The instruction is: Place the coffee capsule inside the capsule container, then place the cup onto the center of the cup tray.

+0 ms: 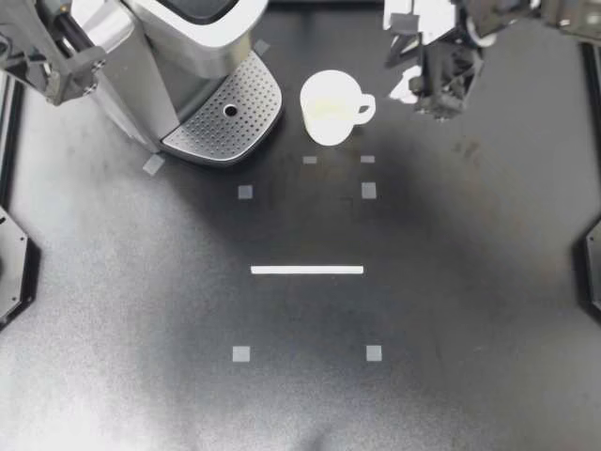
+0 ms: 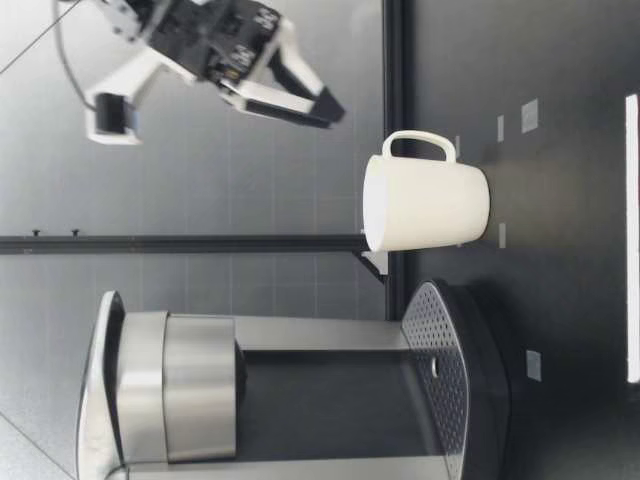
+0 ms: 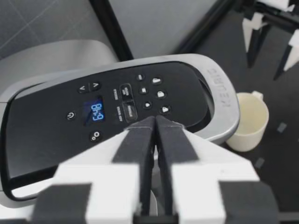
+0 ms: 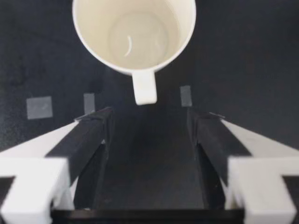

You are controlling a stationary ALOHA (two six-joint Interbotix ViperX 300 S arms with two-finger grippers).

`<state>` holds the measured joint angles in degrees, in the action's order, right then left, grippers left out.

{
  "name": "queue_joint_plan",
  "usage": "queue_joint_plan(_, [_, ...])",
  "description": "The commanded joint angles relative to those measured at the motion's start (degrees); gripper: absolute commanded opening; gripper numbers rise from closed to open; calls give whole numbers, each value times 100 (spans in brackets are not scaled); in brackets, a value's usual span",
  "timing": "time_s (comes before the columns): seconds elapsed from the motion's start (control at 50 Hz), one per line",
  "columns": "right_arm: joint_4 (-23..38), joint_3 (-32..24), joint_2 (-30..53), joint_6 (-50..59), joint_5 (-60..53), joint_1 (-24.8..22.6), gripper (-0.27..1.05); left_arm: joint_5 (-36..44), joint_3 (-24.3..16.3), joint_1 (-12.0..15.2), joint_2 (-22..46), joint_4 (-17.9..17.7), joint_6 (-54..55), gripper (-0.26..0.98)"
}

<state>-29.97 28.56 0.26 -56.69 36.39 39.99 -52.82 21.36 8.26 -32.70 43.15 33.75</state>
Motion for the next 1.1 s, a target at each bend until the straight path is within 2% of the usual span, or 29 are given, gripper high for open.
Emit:
queue_joint_plan(0.0, [-35, -176, -44, 0, -62, 44, 59, 53, -62, -9, -62, 35, 0, 12])
queue_joint_plan(0.6, [-185, -272, 536, -18, -334, -281, 59, 185, 132, -9, -149, 105, 9, 12])
queue_joint_plan(1.08, [-185, -352, 905, -18, -536, -369, 59, 202, 193, -9, -158, 132, 18, 12])
